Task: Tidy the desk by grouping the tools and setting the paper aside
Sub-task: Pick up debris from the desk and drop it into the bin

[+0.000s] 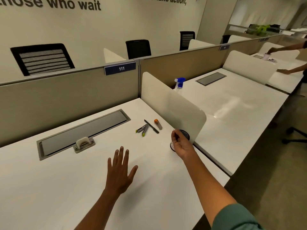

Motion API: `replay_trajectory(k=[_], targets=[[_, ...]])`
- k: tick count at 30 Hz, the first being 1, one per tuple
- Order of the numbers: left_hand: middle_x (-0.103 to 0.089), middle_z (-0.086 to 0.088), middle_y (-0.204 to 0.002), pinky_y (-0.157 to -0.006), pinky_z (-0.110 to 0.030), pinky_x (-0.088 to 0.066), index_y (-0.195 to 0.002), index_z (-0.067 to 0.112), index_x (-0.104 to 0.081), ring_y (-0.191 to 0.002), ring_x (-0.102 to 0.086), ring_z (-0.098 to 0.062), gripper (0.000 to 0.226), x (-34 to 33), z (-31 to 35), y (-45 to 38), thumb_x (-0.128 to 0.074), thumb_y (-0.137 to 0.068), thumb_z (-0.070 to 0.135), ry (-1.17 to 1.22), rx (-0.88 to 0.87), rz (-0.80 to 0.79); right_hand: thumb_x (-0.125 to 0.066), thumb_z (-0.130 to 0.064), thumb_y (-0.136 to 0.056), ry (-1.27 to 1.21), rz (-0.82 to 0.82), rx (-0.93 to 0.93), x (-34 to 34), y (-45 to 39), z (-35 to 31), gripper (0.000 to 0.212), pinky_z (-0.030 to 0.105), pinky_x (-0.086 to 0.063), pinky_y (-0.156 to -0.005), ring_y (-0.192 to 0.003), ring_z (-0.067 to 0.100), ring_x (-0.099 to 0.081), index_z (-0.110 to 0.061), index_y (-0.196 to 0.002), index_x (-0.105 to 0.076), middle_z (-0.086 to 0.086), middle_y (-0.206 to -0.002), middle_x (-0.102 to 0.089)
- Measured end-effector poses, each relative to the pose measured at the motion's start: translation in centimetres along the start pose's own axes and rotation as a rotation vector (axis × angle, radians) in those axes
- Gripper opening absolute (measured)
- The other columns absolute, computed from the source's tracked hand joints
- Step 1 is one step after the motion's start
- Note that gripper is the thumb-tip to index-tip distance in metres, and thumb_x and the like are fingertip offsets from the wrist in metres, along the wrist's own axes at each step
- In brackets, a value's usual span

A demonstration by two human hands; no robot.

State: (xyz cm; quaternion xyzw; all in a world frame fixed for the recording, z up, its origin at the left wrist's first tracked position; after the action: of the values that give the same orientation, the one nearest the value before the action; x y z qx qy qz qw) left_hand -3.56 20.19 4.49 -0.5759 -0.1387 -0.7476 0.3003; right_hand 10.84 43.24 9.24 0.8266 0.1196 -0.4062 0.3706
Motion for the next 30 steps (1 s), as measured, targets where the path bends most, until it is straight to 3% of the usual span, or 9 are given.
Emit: replay_trajectory(k=[9,16,20,23,27,30], targets=[[0.002,-0.004,-0.164,-0.118,-0.054,-0.012,-0.155,0.020,-0.009,-0.151,0.000,-0.025,0.077,-2.6,1.4,-2.2,-0.017,-0.094,0.066,-0.007,-0.006,-0.034,-0.070,0.014,-0.076,0.321,0.174,0.241,2.9,-5.0,-7.0,0.013,0.026,-0.060,-0.066,-0.074,0.022,-0.063,0.003,-0.076,-0.063,0.014,-0.080,-0.064],[-0.002,-0.006,-0.164,-0.117,-0.054,-0.015,-0.155,0.019,-0.011,-0.151,-0.004,-0.026,0.077,-2.5,1.2,-3.2,-0.018,-0.094,0.065,-0.044,-0.004,-0.042,-0.074,0.000,-0.075,1.098,0.314,0.500,3.5,-7.8,-9.7,0.015,0.032,-0.055,-0.086,-0.082,0.024,-0.071,-0.014,-0.081,-0.076,0.006,-0.081,-0.074],[-0.001,-0.006,-0.164,-0.118,-0.054,-0.012,-0.155,0.019,-0.010,-0.151,-0.003,-0.026,0.078,-2.3,1.4,-3.7,-0.017,-0.094,0.066,-0.057,-0.010,-0.041,-0.069,0.003,-0.078,1.384,0.279,0.652,1.3,-7.2,-10.0,0.013,0.024,-0.052,-0.077,-0.084,0.028,-0.068,-0.004,-0.085,-0.076,0.014,-0.083,-0.074],[0.001,-0.005,-0.164,-0.118,-0.054,-0.011,-0.155,0.019,-0.009,-0.151,-0.001,-0.025,0.078,-2.2,1.6,-4.0,-0.016,-0.094,0.067,-0.063,-0.015,-0.044,-0.072,0.002,-0.076,1.551,0.250,0.717,0.0,-6.4,-9.7,0.006,0.017,-0.044,-0.068,-0.077,0.021,-0.062,-0.003,-0.079,-0.074,0.010,-0.079,-0.073],[0.001,-0.005,-0.164,-0.118,-0.054,-0.011,-0.155,0.020,-0.009,-0.151,0.000,-0.025,0.078,-2.2,1.6,-4.1,-0.017,-0.094,0.067,-0.070,-0.015,-0.049,-0.061,0.007,-0.075,1.707,0.215,0.800,-0.6,-6.3,-9.2,0.017,0.031,-0.049,-0.064,-0.075,0.028,-0.063,-0.008,-0.067,-0.066,0.009,-0.073,-0.069],[0.000,-0.005,-0.164,-0.118,-0.054,-0.013,-0.155,0.019,-0.010,-0.151,-0.002,-0.026,0.078,-2.1,1.4,-3.9,-0.016,-0.094,0.067,-0.076,-0.007,-0.052,-0.058,0.005,-0.081,1.759,0.164,0.782,-0.5,-6.4,-8.5,0.018,0.035,-0.053,-0.074,-0.084,0.030,-0.065,-0.007,-0.080,-0.071,0.011,-0.087,-0.071]])
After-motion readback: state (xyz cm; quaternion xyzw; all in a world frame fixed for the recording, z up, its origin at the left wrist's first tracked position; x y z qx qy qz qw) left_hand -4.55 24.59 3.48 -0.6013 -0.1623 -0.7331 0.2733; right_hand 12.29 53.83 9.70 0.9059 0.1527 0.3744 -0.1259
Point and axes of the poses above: each hand's wrist, its own y-axis away from the middle knuckle, its own x-axis out of the back of the hand, z = x × y, the point moved 10 cm from there along -y, towards the middle knuckle
